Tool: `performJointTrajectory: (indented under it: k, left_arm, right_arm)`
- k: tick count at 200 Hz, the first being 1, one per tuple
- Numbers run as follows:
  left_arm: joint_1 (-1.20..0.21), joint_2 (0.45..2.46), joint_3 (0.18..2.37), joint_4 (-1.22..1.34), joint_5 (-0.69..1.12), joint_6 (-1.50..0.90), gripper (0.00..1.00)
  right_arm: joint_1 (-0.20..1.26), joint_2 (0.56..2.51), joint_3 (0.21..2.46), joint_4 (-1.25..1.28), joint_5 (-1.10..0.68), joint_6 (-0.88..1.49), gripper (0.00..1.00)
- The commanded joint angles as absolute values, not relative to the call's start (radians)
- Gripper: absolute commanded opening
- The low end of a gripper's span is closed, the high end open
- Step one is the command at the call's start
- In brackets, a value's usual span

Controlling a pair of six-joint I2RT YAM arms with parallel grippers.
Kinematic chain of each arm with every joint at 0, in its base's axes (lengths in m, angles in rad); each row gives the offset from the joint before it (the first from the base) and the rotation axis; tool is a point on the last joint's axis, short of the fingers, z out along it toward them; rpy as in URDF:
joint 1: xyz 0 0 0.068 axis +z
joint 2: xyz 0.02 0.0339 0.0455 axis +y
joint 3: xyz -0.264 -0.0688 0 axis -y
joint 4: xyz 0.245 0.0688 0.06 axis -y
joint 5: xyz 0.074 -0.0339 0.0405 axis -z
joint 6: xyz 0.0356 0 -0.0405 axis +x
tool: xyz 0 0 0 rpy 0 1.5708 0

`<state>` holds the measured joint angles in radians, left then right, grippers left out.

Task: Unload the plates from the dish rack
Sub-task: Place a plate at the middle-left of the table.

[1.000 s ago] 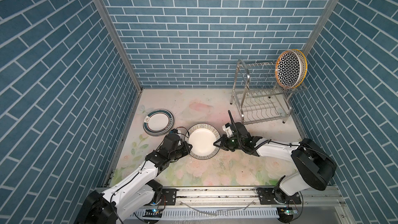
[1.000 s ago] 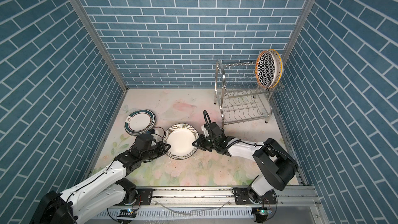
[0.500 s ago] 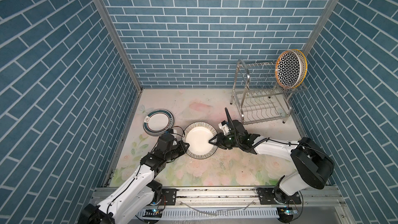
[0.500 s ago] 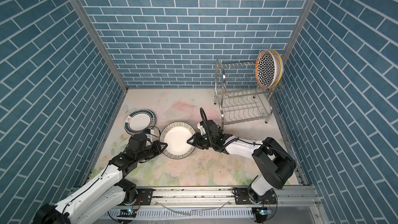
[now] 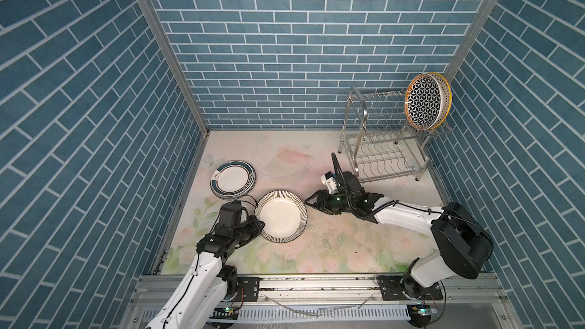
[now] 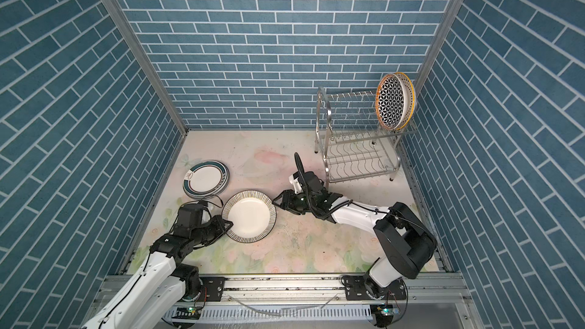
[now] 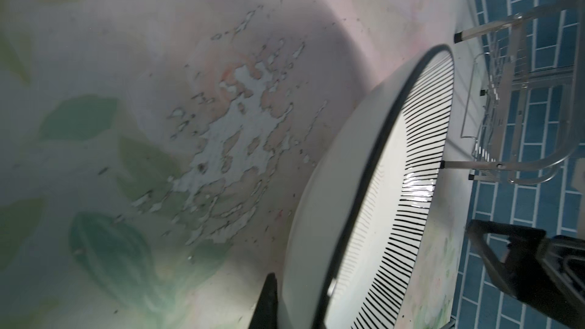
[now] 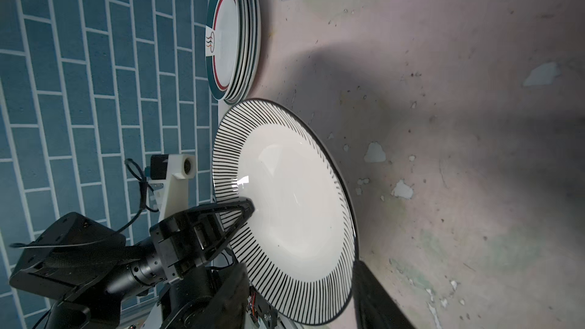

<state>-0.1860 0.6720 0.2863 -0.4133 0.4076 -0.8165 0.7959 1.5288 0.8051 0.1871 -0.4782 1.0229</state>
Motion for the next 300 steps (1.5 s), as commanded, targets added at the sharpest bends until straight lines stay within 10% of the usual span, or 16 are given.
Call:
performJointTrajectory:
  k: [1,162,300]
  left_arm:
    - [-0.133,0.643,0.308,-0.377,0.485,-0.796,0.0]
    - [0.218,0.534,0.23,-0.365,0.591,-0.839,0.0]
    - [0.247,0.597,0.177,-0.311,0.568,-0.82,0.0]
  right_arm:
    - [0.781,1.473,0.838,0.11,-0.426,0.961,0.53]
    - [0.73,1.232,0.717,-0.073,-0.36,0.84,0.54]
    - [0.719,1.212,0.701,-0.069,-0.387,0.832,0.54]
